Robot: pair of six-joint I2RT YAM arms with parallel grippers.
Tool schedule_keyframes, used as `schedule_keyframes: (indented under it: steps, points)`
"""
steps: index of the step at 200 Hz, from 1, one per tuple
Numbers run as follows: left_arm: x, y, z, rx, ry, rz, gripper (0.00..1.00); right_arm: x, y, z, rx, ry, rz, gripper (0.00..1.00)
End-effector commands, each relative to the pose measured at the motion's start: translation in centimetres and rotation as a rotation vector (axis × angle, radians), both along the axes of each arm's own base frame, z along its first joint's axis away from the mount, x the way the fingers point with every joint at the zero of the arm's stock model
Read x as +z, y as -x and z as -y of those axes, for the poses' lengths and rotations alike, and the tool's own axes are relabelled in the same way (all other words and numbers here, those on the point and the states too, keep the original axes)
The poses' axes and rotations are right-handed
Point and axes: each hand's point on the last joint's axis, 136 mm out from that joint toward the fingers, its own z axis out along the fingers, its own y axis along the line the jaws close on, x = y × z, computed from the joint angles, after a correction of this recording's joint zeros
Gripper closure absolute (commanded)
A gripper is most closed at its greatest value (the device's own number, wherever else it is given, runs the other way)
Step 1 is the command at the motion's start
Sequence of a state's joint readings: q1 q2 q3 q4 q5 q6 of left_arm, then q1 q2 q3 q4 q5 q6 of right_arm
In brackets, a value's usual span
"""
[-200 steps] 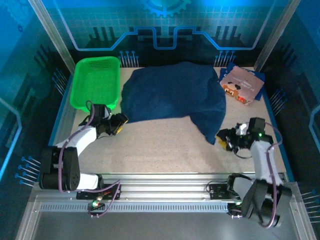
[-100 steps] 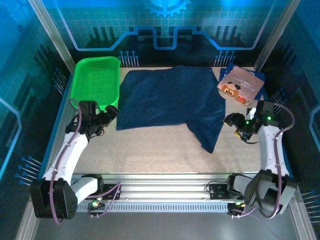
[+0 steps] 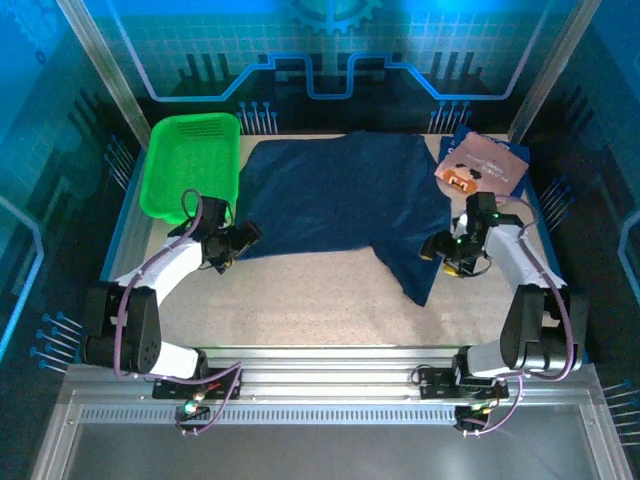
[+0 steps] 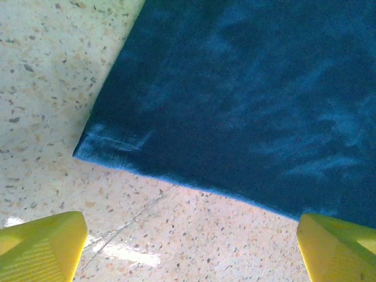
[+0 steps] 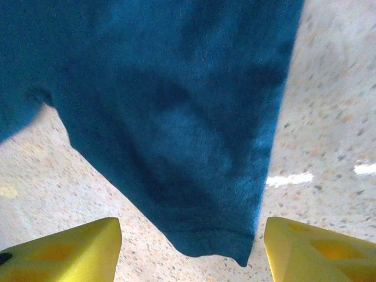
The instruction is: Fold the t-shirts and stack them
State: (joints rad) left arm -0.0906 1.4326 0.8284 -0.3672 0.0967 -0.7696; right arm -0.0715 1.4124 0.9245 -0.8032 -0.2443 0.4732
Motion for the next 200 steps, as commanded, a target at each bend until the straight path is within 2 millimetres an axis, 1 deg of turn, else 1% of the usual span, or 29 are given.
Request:
schedule_keyframes:
  steps: [1,15,43,57,73,97,118,160,200]
  points:
    - [0.3,-1.0,-0.4,0.037,-0.016,0.005,0.08,-2.1,2.6,-0.4,-0.032,-0.001,-0.067,0.34]
    - [-0.2,-0.9,-0.4,0.041,-0.014,-0.014,0.1,-2.7,3.2,-0.9,-0.038,-0.017,-0.076,0.35]
    - [-1.6,-0.9,-0.4,0.049,-0.023,-0.086,0.14,-3.3,3.9,-1.2,-0.009,0.0,-0.099,0.36]
    - [-2.4,-0.6,-0.9,0.066,-0.048,-0.129,0.17,-3.5,4.2,-1.3,-0.004,-0.003,-0.112,0.37]
    - [-2.9,-0.4,-1.3,0.082,-0.069,-0.163,0.19,-3.7,4.7,-1.4,-0.002,-0.004,-0.125,0.38]
    - [-3.7,-0.3,-1.7,0.096,-0.093,-0.189,0.19,-4.0,5.1,-1.4,0.0,0.003,-0.136,0.38]
    - [-4.3,-1.0,-1.7,0.104,-0.09,-0.179,0.2,-4.2,5.4,-1.6,0.005,0.005,-0.149,0.38]
    - [-5.2,-3.3,-1.6,0.124,-0.088,-0.142,0.21,-4.3,6.3,-1.8,0.032,0.036,-0.18,0.39]
    - [-6.4,-4.8,-1.4,0.13,-0.084,-0.139,0.27,-5.2,5.7,-2.4,0.042,0.033,-0.189,0.39]
